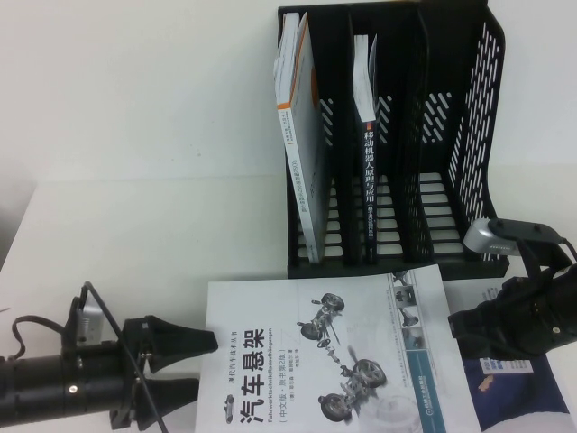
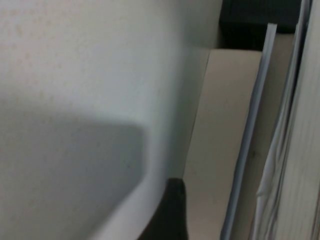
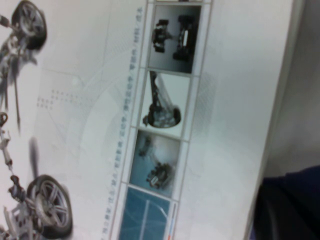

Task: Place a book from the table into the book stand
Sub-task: Push book with right arm

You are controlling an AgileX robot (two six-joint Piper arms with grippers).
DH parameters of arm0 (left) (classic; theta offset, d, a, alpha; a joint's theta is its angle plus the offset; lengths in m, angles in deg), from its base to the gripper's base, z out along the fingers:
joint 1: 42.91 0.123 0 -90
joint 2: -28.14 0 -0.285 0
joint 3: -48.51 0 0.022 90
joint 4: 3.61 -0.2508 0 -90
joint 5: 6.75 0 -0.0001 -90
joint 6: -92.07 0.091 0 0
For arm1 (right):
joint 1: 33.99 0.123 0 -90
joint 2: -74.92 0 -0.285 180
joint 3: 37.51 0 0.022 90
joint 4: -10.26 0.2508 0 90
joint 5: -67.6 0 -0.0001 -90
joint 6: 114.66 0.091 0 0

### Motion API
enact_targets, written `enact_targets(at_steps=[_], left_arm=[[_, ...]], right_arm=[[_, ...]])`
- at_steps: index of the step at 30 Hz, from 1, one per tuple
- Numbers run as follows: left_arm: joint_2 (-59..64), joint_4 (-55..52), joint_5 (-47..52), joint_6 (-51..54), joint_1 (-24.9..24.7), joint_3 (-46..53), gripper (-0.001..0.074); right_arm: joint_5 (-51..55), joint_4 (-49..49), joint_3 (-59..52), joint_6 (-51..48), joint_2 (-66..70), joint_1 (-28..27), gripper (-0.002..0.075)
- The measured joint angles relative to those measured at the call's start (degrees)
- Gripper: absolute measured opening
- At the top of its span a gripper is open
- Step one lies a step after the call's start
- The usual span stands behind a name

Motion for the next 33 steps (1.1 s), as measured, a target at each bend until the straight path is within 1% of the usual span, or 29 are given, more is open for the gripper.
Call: enact_targets(at_steps=[2, 9, 13, 22, 27, 29, 31, 33], left_arm=[[0.03, 1.30, -0.10, -0.37, -1.09, 0.24, 0.0662], [0.03, 1.65, -0.10, -0.66, -8.19, 0.49, 0.0663], [0.03, 1.65, -0.10, -1.02, -10.69, 0.49, 0.0664], [0.03, 1.68, -0.10, -1.24, -13.94, 0.49, 0.0664], [0.03, 1.68, -0.10, -1.24, -14.29, 0.37, 0.0663], [0.03, 1.68, -0.10, -1.24, -14.39, -0.07, 0.0643], [0.03, 1.77, -0.10, -1.24, -14.38, -0.49, 0.0592], [0.03, 1.77, -0.10, -1.24, -14.38, -0.85, 0.0494]], right_arm=[[0.00, 0.00, 0.00, 0.00, 0.00, 0.00, -0.0003], [0.00, 0.00, 0.00, 0.00, 0.00, 0.00, -0.0003], [0.00, 0.00, 0.00, 0.00, 0.00, 0.00, -0.0003], [0.04, 0.00, 0.00, 0.00, 0.00, 0.00, -0.0003], [0.04, 0.00, 0.00, 0.00, 0.00, 0.00, -0.0003], [0.04, 0.00, 0.00, 0.00, 0.00, 0.00, -0.0003], [0.04, 0.00, 0.00, 0.00, 0.00, 0.00, -0.0003], [0.04, 0.00, 0.00, 0.00, 0.00, 0.00, -0.0003]])
